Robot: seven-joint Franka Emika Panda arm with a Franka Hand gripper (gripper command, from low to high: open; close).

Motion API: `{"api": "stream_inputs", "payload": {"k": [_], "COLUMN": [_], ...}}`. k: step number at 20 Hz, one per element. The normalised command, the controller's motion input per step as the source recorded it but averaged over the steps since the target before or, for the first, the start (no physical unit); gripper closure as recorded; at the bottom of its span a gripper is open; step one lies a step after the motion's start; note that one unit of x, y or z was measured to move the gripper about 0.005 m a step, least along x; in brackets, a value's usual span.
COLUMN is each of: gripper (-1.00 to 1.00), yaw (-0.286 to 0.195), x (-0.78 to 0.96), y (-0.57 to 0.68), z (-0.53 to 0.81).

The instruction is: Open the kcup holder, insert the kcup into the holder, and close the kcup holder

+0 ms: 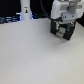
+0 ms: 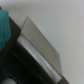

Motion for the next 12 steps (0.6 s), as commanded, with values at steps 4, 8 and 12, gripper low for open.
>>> {"api": "stream_inputs", "payload": {"k": [4, 8, 12], "gripper": [-1.0, -1.0, -1.0], "yaw": [0.001, 0.016, 0.005], "x": [-0.67, -0.66, 0.03], "y": [0.75, 0.71, 0.47], "z": [-0.04, -0.03, 0.65]}}
